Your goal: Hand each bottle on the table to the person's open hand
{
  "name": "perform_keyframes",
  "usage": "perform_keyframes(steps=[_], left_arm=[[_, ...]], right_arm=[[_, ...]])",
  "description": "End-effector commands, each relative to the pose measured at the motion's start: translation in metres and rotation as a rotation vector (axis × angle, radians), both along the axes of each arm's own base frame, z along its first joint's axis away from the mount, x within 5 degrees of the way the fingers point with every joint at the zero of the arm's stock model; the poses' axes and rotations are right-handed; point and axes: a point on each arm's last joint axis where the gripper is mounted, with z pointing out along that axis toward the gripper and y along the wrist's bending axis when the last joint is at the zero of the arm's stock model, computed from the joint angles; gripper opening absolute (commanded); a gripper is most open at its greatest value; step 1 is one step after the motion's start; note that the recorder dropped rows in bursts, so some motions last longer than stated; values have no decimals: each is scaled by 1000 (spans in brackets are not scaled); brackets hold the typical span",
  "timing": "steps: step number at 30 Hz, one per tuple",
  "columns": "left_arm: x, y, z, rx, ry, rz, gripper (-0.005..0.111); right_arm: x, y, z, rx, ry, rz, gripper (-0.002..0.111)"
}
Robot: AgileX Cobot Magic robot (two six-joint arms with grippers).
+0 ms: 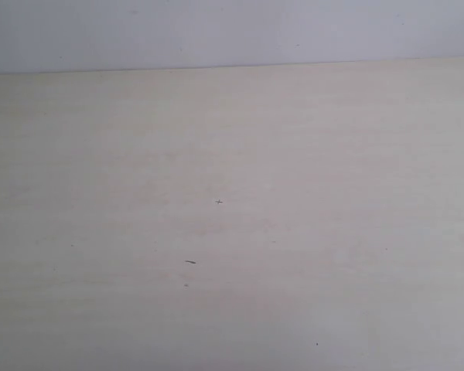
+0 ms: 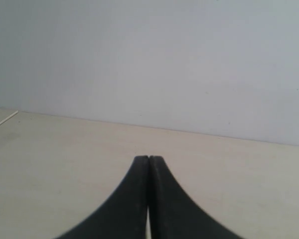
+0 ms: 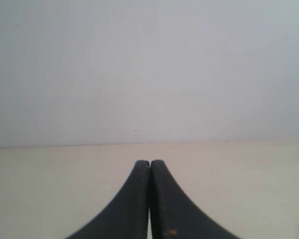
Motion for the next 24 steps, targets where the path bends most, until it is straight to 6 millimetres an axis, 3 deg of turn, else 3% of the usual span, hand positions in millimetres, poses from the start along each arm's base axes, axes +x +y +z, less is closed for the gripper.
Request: perform_keyframes(steps=[1, 18, 24], left_arm=[[0, -1, 1, 8, -15, -8, 0], [0, -1, 1, 8, -15, -8, 0], [0, -1, 1, 8, -15, -8, 0]], right_arm=[[2, -3, -7, 13, -36, -37, 0], [2, -2, -9, 87, -9, -31, 0], [2, -3, -12, 27, 19, -39, 0]])
